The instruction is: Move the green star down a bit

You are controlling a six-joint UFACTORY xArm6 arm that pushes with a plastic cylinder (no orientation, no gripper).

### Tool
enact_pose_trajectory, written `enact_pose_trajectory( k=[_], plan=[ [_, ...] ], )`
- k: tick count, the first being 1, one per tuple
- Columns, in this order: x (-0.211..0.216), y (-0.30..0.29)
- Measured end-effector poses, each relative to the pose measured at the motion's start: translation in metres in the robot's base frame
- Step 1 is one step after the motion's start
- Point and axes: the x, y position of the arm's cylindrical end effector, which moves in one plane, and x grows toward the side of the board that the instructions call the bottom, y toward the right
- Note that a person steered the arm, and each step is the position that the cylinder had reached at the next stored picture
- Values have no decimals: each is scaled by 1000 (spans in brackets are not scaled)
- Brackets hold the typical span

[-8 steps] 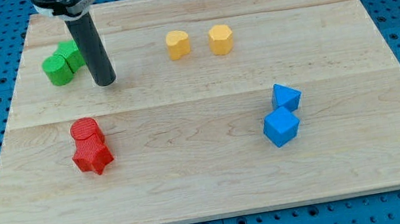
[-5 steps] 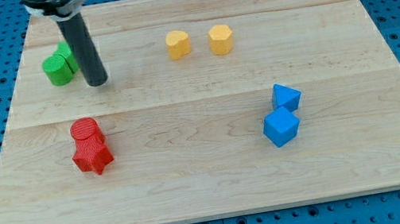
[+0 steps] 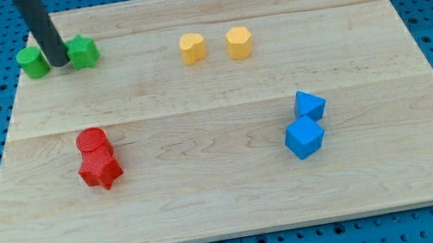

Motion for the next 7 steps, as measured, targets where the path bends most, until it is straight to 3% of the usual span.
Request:
enact_pose_trajectory(
  k=[2,7],
  plan=[
    [-65,18],
    [-65,31]
  ],
)
